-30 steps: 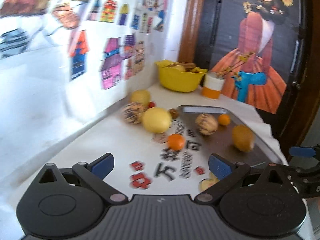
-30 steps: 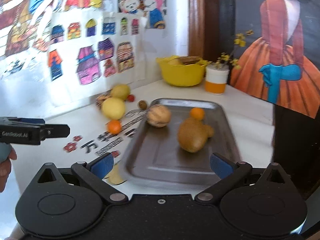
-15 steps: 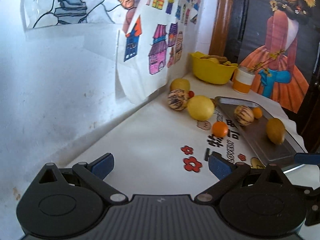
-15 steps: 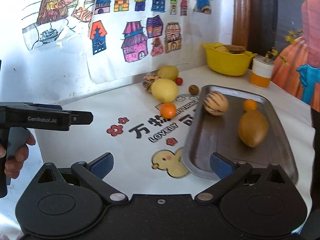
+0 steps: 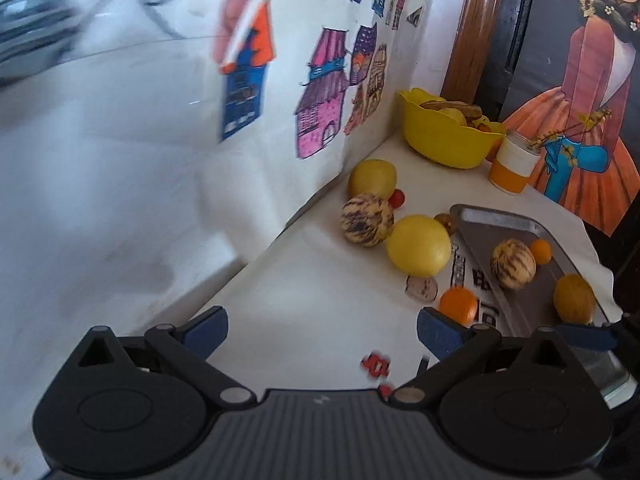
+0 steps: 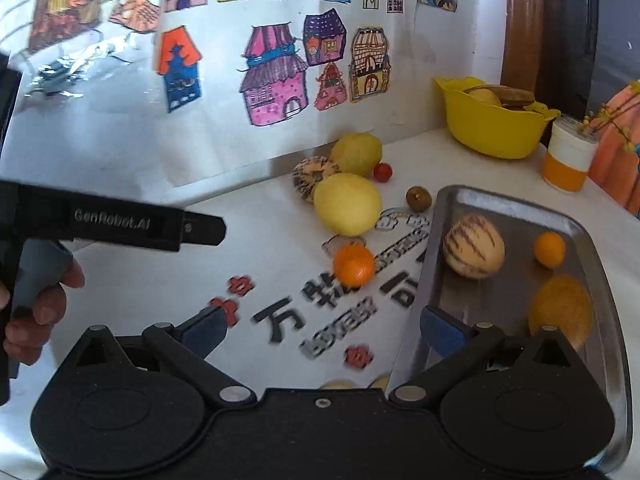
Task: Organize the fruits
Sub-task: 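Move the left tool to a round yellow lemon while the right tool moves to another orange, then grasp the yellow lemon with the left tool while the right tool grasps the orange, then place the lemon on the tray with the left tool while the right tool releases the orange there, then move the left tool to the second pepino melon while the right tool grasps a small brown kiwi, then carry the pepino onto the tray with the left tool while the right tool releases the kiwi there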
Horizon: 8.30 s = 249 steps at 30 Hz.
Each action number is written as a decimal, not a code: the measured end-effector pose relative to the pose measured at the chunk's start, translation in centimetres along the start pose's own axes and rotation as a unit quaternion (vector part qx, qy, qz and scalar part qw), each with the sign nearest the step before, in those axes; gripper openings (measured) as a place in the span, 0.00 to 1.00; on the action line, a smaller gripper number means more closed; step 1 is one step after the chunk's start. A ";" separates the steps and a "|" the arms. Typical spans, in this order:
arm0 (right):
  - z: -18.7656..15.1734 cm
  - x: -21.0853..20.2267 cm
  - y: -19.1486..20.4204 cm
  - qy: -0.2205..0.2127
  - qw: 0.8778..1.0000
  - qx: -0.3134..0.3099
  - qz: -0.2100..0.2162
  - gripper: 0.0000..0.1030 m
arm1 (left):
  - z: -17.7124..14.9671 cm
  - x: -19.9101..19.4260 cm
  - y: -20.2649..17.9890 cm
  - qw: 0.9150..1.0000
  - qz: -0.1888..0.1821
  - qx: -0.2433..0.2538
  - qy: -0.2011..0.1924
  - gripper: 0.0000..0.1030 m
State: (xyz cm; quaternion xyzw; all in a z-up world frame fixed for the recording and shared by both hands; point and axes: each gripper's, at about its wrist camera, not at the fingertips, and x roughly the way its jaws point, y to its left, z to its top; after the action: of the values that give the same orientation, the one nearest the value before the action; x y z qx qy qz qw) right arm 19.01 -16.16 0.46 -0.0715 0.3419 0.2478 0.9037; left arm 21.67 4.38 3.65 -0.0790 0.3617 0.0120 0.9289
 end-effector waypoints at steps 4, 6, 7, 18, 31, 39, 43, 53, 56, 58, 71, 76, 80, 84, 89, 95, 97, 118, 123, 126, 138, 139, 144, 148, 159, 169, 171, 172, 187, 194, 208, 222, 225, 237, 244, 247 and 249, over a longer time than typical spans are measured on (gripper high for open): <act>0.5 2.1 -0.9 -0.004 1.000 -0.016 -0.004 0.99 | 1.7 2.3 -1.2 1.000 -0.014 -0.001 0.003 0.99; 0.6 3.1 -1.2 -0.004 1.000 -0.019 -0.001 0.99 | 2.5 3.6 -1.7 1.000 -0.021 -0.003 0.006 0.99; 0.7 3.5 -1.4 -0.005 1.000 -0.020 0.002 0.99 | 2.9 4.2 -2.0 1.000 -0.025 -0.005 0.009 0.99; 0.5 5.4 -1.9 -0.022 0.999 -0.034 0.003 0.71 | 4.5 8.5 -4.7 0.995 -0.084 -0.016 0.044 0.99; 0.7 6.4 -1.7 -0.014 1.000 -0.017 0.006 0.43 | 5.1 10.6 -5.1 0.990 -0.109 -0.044 0.076 0.80; 0.5 6.2 -2.1 -0.015 1.000 -0.006 0.005 0.34 | 5.2 11.6 -4.1 0.987 -0.111 -0.082 0.085 0.63; 0.6 6.2 -2.1 -0.014 1.000 -0.003 0.007 0.34 | 5.1 11.8 -3.9 0.985 -0.118 -0.093 0.084 0.61; -0.2 5.0 -1.5 -0.010 1.000 0.005 0.019 0.34 | 3.8 9.9 -3.8 0.989 -0.105 -0.081 0.069 0.60; -0.6 4.4 -1.4 -0.012 1.000 0.012 0.023 0.34 | 3.4 8.9 -3.7 0.989 -0.104 -0.078 0.064 0.60; -0.9 3.8 -1.4 -0.016 0.999 0.018 0.024 0.34 | 3.1 8.1 -3.7 0.990 -0.106 -0.077 0.059 0.60; -2.6 -1.5 -3.4 -0.055 0.996 0.063 -0.015 0.34 | 2.2 4.0 -6.9 0.988 -0.142 -0.051 0.043 0.60; -3.9 -3.3 -6.2 -0.062 0.992 0.101 -0.047 0.34 | 1.4 3.9 -9.4 0.985 -0.158 -0.034 0.054 0.60; -5.1 -4.0 -8.7 -0.058 0.987 0.131 -0.072 0.34 | 0.6 4.7 -11.8 0.982 -0.175 -0.026 0.068 0.60; -6.3 -4.4 -10.7 -0.053 0.982 0.152 -0.094 0.34 | -0.1 5.7 -14.3 0.979 -0.186 -0.008 0.084 0.60; -7.4 -4.6 -12.8 -0.050 0.978 0.173 -0.108 0.34 | -0.6 6.5 -16.3 0.977 -0.190 0.009 0.094 0.60; -7.9 -4.5 -13.9 -0.051 0.975 0.186 -0.114 0.34 | -0.8 6.9 -17.1 0.978 -0.182 0.018 0.102 0.60; -8.0 -4.4 -14.0 -0.051 0.974 0.189 -0.114 0.34 | -0.9 7.1 -17.2 0.978 -0.177 0.020 0.105 0.60; -7.4 -6.4 -12.3 -0.066 0.974 0.179 -0.124 0.83 | -0.8 4.0 -15.1 0.978 -0.188 0.009 0.090 0.85; -7.2 -7.9 -11.3 -0.078 0.973 0.178 -0.121 0.99 | -0.4 1.5 -13.1 0.983 -0.174 0.001 0.057 0.99; -6.8 -8.5 -10.3 -0.080 0.975 0.169 -0.121 0.99 | -0.2 0.0 -11.7 0.987 -0.156 0.004 0.037 0.99; -4.9 -9.7 -4.4 -0.071 0.987 0.103 -0.097 0.99 | -1.5 -3.7 -3.6 0.996 -0.082 -0.029 0.008 0.99; -4.7 -9.6 -3.9 -0.069 0.989 0.098 -0.092 0.99 | -1.8 -3.8 -2.8 0.997 -0.075 -0.034 0.009 0.99; -2.6 -9.1 -1.9 -0.061 0.994 0.075 -0.055 0.99 | -2.9 -4.2 0.7 0.996 -0.051 -0.074 0.012 0.99; 0.1 -9.0 -0.7 -0.063 0.996 0.052 -0.018 0.99 | -2.7 -4.5 2.5 0.995 -0.045 -0.088 0.007 0.99; 11.9 -7.5 -1.8 -0.046 0.997 -0.014 0.056 0.99 | 0.3 -3.1 0.9 0.998 -0.047 -0.040 -0.029 0.99; 16.8 -0.2 -3.5 0.026 0.973 -0.219 0.072 0.99 | 2.0 2.5 -0.9 0.999 -0.034 0.009 -0.026 0.99; 16.8 1.5 -4.1 0.037 0.968 -0.240 0.063 0.98 | 2.2 3.6 -1.1 0.999 -0.031 0.012 -0.027 0.99; 16.5 2.4 -4.5 0.042 0.967 -0.246 0.058 0.96 | 2.4 4.2 -1.3 0.999 -0.030 0.014 -0.027 0.99; 13.0 13.3 -9.3 0.114 0.973 -0.193 0.061 0.48 | 4.1 9.2 -2.9 0.998 -0.029 0.040 -0.027 0.89; 12.7 14.9 -8.6 0.115 0.970 -0.202 0.071 0.37 | 4.4 10.5 -3.4 0.998 -0.030 0.050 -0.020 0.72; 12.1 11.2 -9.3 0.071 0.987 -0.127 0.072 0.27 | 4.3 9.4 -5.0 0.997 -0.051 0.051 -0.006 0.52; 7.4 -0.4 -12.9 0.000 0.996 -0.077 0.038 0.27 | 2.1 4.3 -11.3 0.992 -0.115 0.043 -0.014 0.52; 5.3 -2.6 -13.4 -0.008 0.998 -0.057 0.031 0.27 | 1.0 3.5 -12.7 0.991 -0.128 0.048 -0.008 0.52; -2.3 -6.2 -13.2 -0.010 1.000 -0.006 -0.014 0.27 | -2.3 2.7 -16.6 0.987 -0.128 0.091 0.035 0.52; -4.8 -6.2 -13.2 -0.009 0.999 0.037 -0.016 0.27 | -3.7 2.5 -17.1 0.987 -0.120 0.095 0.050 0.52; -5.4 -5.8 -13.1 -0.009 0.998 0.054 -0.022 0.27 | -4.1 2.7 -17.0 0.987 -0.119 0.092 0.050 0.52; -5.8 -5.8 -13.1 -0.014 0.997 0.068 -0.021 0.27 | -4.2 2.7 -17.1 0.988 -0.116 0.094 0.047 0.52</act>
State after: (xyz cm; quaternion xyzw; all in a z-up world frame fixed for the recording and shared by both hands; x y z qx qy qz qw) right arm 18.45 -31.58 -0.69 -0.0132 0.3441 0.2056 0.9160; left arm 22.19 -13.29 1.12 -0.0331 0.3929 -0.1335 0.9093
